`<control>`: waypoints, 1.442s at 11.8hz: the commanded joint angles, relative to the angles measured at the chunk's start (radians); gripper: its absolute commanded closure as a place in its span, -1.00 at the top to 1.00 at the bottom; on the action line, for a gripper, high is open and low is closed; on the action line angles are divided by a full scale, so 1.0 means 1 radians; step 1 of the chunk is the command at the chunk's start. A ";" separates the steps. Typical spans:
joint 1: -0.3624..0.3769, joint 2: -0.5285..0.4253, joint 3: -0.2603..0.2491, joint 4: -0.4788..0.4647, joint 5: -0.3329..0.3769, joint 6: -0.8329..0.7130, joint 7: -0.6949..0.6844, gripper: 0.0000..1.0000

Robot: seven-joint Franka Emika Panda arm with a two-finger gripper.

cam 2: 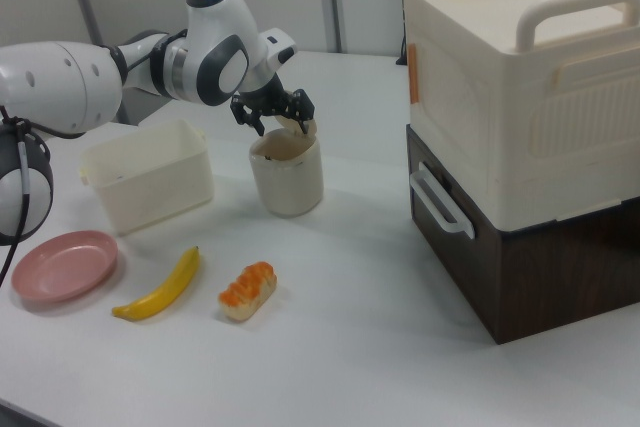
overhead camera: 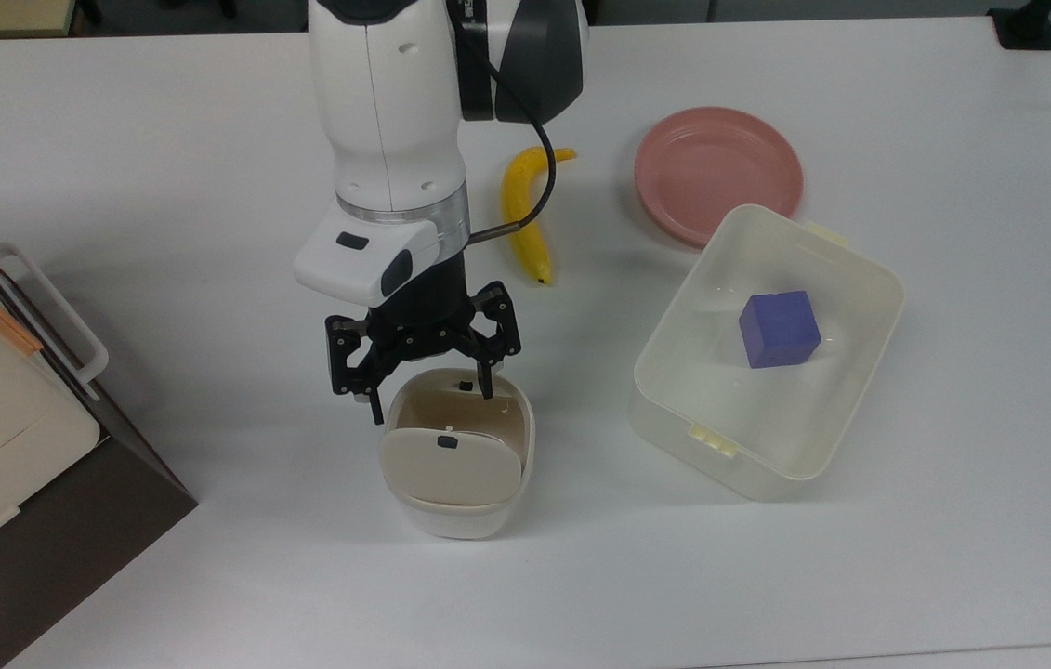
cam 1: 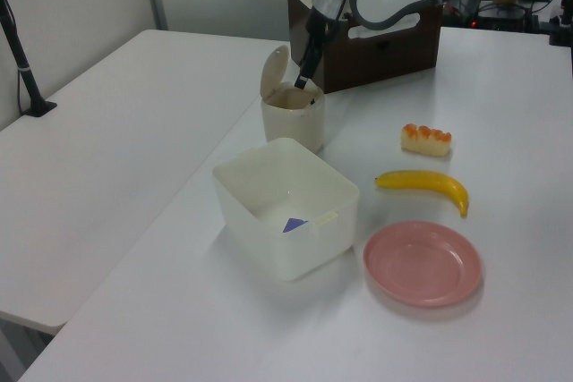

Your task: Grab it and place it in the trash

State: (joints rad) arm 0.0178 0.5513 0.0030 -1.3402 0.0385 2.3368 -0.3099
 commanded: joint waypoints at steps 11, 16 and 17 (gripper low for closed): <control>-0.073 -0.310 -0.014 -0.129 0.008 -0.540 0.081 1.00; -0.096 -0.352 -0.014 -0.125 0.000 -0.609 0.216 1.00; -0.098 -0.358 -0.014 -0.125 -0.002 -0.614 0.224 1.00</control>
State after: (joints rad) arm -0.0778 0.2328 -0.0054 -1.4273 0.0384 1.7399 -0.1225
